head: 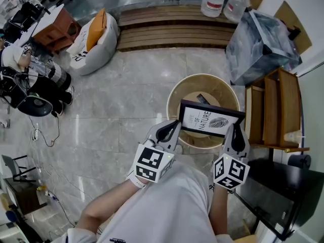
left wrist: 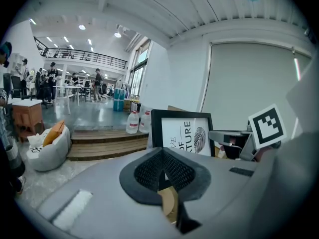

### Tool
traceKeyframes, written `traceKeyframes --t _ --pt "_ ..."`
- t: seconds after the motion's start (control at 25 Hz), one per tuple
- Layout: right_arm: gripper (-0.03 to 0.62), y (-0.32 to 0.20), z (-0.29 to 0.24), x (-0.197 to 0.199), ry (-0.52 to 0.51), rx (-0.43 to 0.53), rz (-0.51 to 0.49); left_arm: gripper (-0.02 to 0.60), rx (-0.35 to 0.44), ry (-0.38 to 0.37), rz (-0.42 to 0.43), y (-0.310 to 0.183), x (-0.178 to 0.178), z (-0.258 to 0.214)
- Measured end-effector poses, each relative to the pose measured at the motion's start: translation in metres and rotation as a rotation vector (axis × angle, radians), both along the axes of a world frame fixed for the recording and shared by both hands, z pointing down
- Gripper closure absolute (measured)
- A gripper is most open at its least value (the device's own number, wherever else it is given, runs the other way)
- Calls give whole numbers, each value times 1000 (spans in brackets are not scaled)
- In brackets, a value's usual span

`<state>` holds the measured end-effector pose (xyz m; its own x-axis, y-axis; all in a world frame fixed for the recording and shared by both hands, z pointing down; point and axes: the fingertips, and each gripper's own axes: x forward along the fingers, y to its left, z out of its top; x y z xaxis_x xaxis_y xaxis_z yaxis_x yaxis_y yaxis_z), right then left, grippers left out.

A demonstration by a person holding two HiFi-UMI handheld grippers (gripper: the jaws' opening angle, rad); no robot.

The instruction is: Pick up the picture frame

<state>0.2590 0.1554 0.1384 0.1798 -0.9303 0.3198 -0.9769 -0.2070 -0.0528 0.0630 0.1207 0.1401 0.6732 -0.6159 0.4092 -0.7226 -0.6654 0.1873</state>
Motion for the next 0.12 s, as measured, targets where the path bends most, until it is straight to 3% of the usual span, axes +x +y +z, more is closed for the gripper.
traceKeyframes --t 0.12 --pt "539 -2 0 -1 -4 1 -4 577 2 0 -4 -2 -2 -1"
